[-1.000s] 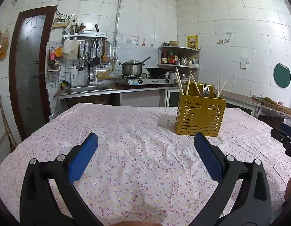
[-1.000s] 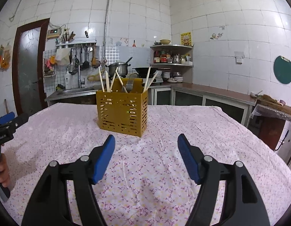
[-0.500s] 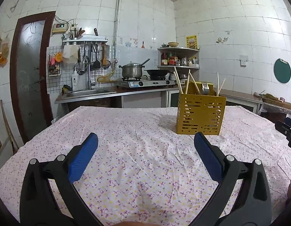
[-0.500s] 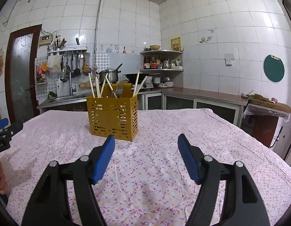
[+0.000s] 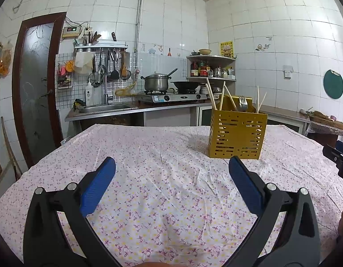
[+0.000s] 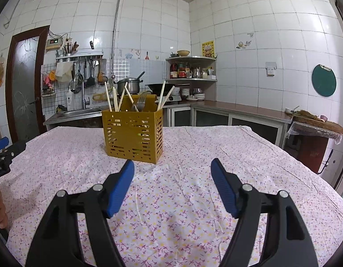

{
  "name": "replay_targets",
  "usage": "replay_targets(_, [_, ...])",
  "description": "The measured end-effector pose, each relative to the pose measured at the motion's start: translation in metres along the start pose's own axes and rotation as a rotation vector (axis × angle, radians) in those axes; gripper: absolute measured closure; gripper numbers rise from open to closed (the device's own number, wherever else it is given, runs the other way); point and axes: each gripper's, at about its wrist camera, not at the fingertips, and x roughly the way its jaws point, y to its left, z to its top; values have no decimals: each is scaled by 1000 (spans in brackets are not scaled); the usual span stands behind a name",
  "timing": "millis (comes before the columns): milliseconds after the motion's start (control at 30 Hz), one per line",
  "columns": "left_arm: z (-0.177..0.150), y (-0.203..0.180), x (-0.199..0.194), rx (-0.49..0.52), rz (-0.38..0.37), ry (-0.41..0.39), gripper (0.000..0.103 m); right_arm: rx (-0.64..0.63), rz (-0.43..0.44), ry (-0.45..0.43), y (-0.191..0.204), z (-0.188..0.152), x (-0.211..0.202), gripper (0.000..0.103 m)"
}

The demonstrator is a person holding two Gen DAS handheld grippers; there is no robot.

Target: Organize utensils

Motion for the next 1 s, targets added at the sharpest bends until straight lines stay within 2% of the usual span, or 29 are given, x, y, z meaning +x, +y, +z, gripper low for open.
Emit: replay_targets(1000, [1, 2, 0, -2, 0, 4, 5, -1, 2, 4, 1, 0, 0, 32])
